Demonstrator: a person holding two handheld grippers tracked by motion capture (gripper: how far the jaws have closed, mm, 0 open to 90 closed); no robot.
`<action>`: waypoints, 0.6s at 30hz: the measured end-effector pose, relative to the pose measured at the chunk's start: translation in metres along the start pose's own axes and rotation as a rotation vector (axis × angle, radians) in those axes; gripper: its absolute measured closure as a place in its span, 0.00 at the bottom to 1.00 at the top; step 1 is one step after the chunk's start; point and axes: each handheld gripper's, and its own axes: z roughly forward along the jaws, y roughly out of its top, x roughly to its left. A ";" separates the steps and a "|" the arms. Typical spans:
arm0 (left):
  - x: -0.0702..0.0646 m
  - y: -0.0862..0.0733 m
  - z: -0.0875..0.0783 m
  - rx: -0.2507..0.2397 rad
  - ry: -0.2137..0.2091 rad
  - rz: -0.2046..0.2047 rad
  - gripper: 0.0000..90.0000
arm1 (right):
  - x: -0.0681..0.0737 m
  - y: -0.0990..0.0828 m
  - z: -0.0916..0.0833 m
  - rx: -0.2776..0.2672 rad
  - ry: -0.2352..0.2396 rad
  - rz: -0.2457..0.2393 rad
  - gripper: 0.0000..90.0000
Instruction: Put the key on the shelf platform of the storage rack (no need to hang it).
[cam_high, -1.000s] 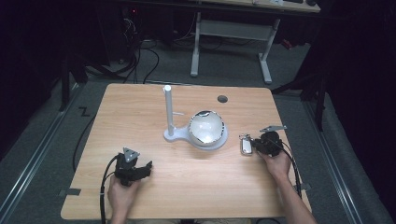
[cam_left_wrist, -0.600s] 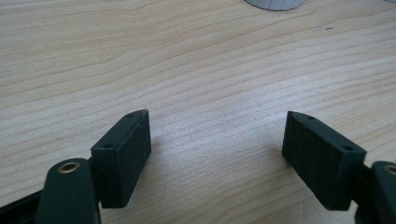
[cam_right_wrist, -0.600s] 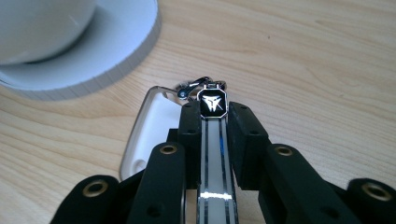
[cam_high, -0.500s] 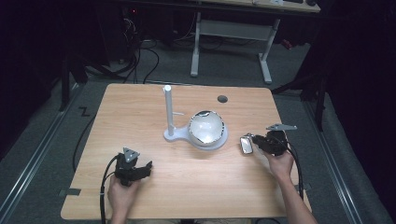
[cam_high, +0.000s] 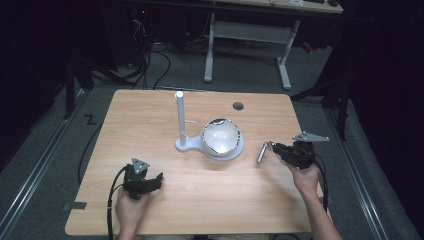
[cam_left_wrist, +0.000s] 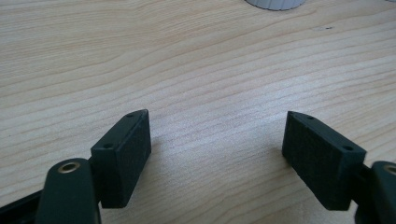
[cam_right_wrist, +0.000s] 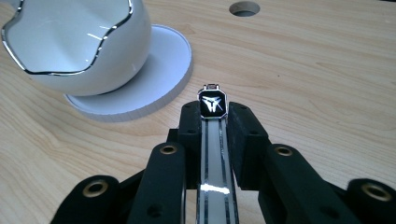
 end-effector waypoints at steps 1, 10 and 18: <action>0.000 0.000 0.000 0.000 0.000 -0.001 0.27 | 0.001 0.000 -0.001 -0.002 0.002 -0.001 0.85; 0.000 0.000 0.000 0.000 0.000 0.000 0.27 | 0.006 0.002 -0.015 -0.039 0.032 0.006 0.85; 0.000 0.000 0.000 0.000 -0.001 0.001 0.27 | 0.009 0.002 -0.022 -0.047 0.045 -0.008 0.85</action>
